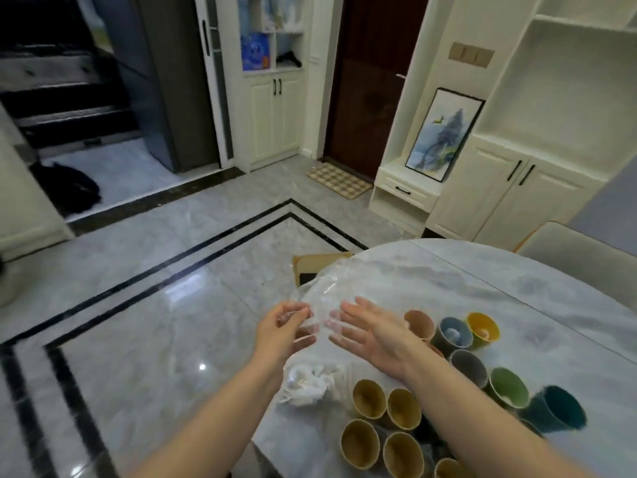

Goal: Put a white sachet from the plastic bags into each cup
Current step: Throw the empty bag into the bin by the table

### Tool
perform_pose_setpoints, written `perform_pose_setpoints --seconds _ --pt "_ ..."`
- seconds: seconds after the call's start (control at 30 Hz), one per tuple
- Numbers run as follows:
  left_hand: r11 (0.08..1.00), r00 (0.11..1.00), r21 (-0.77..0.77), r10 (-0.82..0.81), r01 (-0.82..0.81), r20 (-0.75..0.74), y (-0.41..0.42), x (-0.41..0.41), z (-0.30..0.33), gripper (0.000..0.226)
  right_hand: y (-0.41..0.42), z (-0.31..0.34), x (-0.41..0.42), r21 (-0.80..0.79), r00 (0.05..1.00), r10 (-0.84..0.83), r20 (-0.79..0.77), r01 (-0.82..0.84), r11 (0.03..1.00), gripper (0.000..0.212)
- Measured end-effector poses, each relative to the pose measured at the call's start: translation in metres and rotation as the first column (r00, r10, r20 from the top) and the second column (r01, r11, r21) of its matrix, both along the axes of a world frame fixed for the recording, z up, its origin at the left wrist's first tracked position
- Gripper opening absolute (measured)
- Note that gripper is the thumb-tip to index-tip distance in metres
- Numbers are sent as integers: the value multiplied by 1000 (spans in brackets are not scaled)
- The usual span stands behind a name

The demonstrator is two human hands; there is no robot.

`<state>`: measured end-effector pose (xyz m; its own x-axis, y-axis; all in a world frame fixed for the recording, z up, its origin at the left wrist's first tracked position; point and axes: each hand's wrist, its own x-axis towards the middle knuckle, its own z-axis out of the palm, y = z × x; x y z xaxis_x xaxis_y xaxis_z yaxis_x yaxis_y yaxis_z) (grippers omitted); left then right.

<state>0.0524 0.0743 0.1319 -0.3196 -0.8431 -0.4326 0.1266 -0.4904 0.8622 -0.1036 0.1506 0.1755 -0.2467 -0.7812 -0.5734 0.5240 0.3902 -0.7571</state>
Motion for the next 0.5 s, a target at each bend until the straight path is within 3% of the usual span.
perform_pose_setpoints --seconds 0.13,0.23,0.3,0.33,0.4,0.5 --pt "993 992 -34 112 -110 53 22 25 -7 4 -12 -8 16 -79 995 -37 -92 29 996 72" --pt "980 979 -51 194 -191 64 37 44 -15 5 -17 -15 21 -144 981 -34 190 62 988 58" --pt "958 958 -41 284 -282 42 49 61 -20 5 -17 -19 28 -158 945 90 316 -41 987 41" --pt "945 945 -41 325 -323 41 53 68 -20 5 -17 -20 31 -163 931 197 306 -153 975 40" --pt "911 909 -44 413 -411 62 66 94 -28 7 -13 -31 55 -127 887 443 134 -428 895 45" --pt "896 890 -31 445 -444 100 81 120 -39 10 -5 -49 83 -59 795 592 -132 -603 796 61"
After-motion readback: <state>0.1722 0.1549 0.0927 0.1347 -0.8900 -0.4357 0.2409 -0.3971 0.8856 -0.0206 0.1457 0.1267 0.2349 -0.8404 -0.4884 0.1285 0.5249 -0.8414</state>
